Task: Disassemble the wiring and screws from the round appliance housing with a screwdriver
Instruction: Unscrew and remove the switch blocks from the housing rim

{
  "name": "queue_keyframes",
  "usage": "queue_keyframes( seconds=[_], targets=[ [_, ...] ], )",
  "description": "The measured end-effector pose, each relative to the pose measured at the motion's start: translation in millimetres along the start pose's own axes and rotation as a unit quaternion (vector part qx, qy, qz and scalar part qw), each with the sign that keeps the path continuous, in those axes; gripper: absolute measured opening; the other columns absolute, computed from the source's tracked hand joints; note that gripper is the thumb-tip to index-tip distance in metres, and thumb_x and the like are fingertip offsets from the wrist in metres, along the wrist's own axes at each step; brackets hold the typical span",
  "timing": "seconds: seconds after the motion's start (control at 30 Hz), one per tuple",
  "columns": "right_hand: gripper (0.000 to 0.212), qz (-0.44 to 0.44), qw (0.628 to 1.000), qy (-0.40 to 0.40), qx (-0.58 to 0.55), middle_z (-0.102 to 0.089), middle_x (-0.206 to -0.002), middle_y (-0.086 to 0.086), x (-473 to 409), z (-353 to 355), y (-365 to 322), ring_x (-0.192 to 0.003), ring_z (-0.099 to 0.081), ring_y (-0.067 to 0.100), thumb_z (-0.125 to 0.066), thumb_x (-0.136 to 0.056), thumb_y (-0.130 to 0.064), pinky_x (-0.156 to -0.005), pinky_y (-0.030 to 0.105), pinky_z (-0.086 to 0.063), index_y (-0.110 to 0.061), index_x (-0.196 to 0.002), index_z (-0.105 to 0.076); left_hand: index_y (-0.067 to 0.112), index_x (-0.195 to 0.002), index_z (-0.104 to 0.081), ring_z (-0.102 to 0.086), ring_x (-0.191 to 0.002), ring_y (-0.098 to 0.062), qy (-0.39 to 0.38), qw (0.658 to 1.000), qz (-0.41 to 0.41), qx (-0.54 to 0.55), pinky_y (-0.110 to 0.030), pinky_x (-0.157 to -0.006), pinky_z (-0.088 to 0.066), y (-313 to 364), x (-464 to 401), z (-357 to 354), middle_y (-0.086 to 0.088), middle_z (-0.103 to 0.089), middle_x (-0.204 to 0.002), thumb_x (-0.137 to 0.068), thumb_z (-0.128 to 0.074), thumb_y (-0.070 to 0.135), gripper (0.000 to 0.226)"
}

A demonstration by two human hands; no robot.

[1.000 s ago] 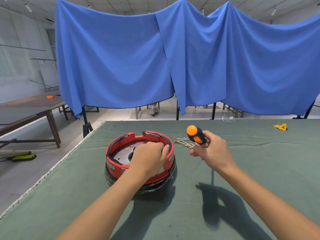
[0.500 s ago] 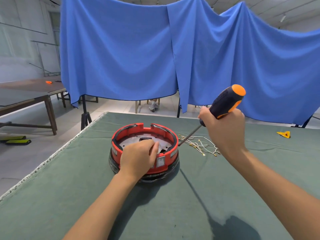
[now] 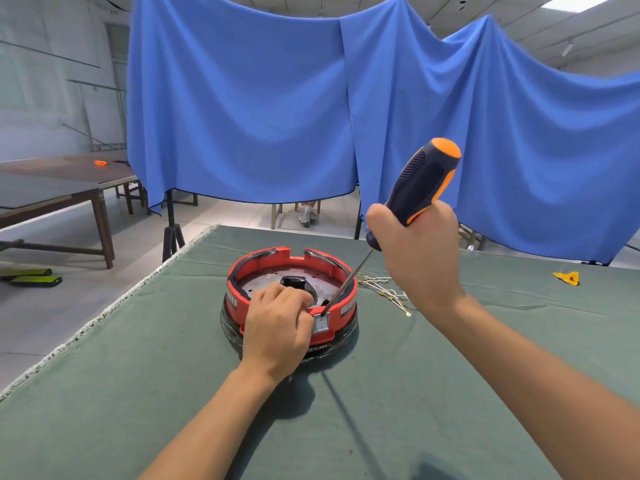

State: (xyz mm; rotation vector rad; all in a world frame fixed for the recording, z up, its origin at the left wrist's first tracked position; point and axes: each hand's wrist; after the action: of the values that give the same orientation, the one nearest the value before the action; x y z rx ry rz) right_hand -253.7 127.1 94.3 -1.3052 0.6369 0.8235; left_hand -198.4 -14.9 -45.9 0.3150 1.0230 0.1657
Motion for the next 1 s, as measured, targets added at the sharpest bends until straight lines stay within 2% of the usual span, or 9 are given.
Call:
queue_keyframes(
  seconds=[0.1, 0.23, 0.37, 0.53, 0.63, 0.7, 0.8, 0.87, 1.0],
  targets=[
    [0.029, 0.002, 1.0, 0.007, 0.001, -0.049, -0.048, 0.014, 0, 2, 2, -0.047, -0.043, 0.03, -0.053, -0.066, -0.022, -0.045, 0.041, -0.044, 0.001, -0.053, -0.041, 0.014, -0.079, -0.069, -0.059, -0.08, -0.02, -0.027, 0.999, -0.011, -0.019, -0.03, -0.08, -0.034, 2, 1, 1, 0.006, -0.066, -0.079, -0.077, -0.043, 0.024, 0.028],
    [0.03, 0.002, 1.0, 0.02, -0.005, -0.041, -0.042, -0.002, -1, 5, 5, -0.042, -0.033, 0.008, -0.054, -0.066, -0.022, -0.043, 0.029, -0.035, -0.006, -0.049, -0.034, 0.015, -0.082, -0.07, -0.059, -0.083, -0.022, -0.057, 0.997, -0.028, -0.052, -0.035, -0.086, -0.037, 5, 2, 1, 0.004, -0.067, -0.08, -0.078, -0.046, 0.027, 0.027],
    [0.03, 0.011, 1.0, 0.021, 0.015, -0.043, -0.042, 0.001, 0, 7, 7, -0.042, -0.035, 0.01, -0.053, -0.067, -0.022, -0.042, 0.02, -0.03, -0.009, -0.048, -0.035, 0.015, -0.087, -0.07, -0.059, -0.084, -0.024, -0.099, 0.99, -0.046, -0.093, -0.036, -0.088, -0.037, 9, 2, 2, 0.002, -0.067, -0.083, -0.08, -0.05, 0.031, 0.027],
    [0.03, -0.002, 1.0, 0.028, 0.007, -0.041, -0.039, -0.009, 0, 7, 12, -0.04, -0.036, 0.008, -0.054, -0.067, -0.021, -0.04, 0.013, -0.029, -0.019, -0.046, -0.032, 0.017, -0.089, -0.07, -0.062, -0.075, -0.019, -0.142, 0.984, -0.026, -0.107, -0.037, -0.072, -0.049, 14, 0, 5, 0.003, -0.069, -0.081, -0.081, -0.047, 0.036, 0.032],
    [0.029, -0.006, 1.0, 0.026, 0.01, -0.044, -0.041, -0.005, 0, 6, 11, -0.041, -0.036, 0.009, -0.053, -0.067, -0.023, -0.041, 0.015, -0.03, -0.016, -0.047, -0.033, 0.016, -0.088, -0.07, -0.061, -0.073, -0.018, -0.147, 0.983, -0.024, -0.11, -0.036, -0.067, -0.049, 14, -1, 5, 0.003, -0.069, -0.08, -0.081, -0.047, 0.037, 0.031],
    [0.03, -0.006, 1.0, 0.014, 0.015, -0.045, -0.045, 0.008, -1, 4, 9, -0.043, -0.034, 0.013, -0.052, -0.066, -0.025, -0.044, 0.028, -0.035, -0.007, -0.05, -0.034, 0.016, -0.087, -0.069, -0.061, -0.072, -0.018, -0.141, 0.983, -0.021, -0.112, -0.036, -0.066, -0.049, 14, -1, 3, 0.003, -0.068, -0.079, -0.081, -0.048, 0.037, 0.031],
    [0.035, -0.016, 0.999, 0.007, 0.031, -0.046, -0.055, 0.024, -8, -4, 5, -0.049, -0.031, 0.021, -0.051, -0.065, -0.027, -0.045, 0.035, -0.034, 0.004, -0.057, -0.037, 0.015, -0.085, -0.067, -0.06, -0.071, -0.02, -0.132, 0.984, -0.022, -0.118, -0.037, -0.065, -0.047, 14, 0, 0, 0.002, -0.066, -0.077, -0.08, -0.049, 0.037, 0.029],
    [0.034, -0.016, 0.998, 0.005, 0.061, -0.043, -0.052, 0.02, -13, -9, 4, -0.047, -0.03, 0.015, -0.05, -0.065, -0.03, -0.044, 0.031, -0.032, 0.001, -0.056, -0.037, 0.016, -0.085, -0.067, -0.06, -0.071, -0.02, -0.132, 0.984, -0.021, -0.118, -0.037, -0.066, -0.047, 13, 0, 0, 0.002, -0.066, -0.078, -0.08, -0.049, 0.037, 0.028],
    [0.031, -0.019, 0.994, 0.002, 0.112, -0.031, -0.043, -0.004, -26, -17, 7, -0.04, -0.029, 0.014, -0.048, -0.066, -0.035, -0.036, 0.016, -0.022, -0.016, -0.05, -0.029, 0.016, -0.085, -0.066, -0.059, -0.07, -0.019, -0.129, 0.984, -0.025, -0.121, -0.037, -0.066, -0.048, 13, 0, 0, 0.002, -0.065, -0.078, -0.08, -0.048, 0.038, 0.029]
  ],
)
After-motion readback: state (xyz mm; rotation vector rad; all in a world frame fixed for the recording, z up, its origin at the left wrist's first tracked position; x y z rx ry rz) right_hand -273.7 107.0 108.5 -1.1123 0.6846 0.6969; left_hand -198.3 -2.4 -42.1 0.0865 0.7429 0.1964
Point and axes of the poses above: each hand's wrist, its own x-axis away from the middle knuckle, its own z-axis out of the back of the hand, y = z × x
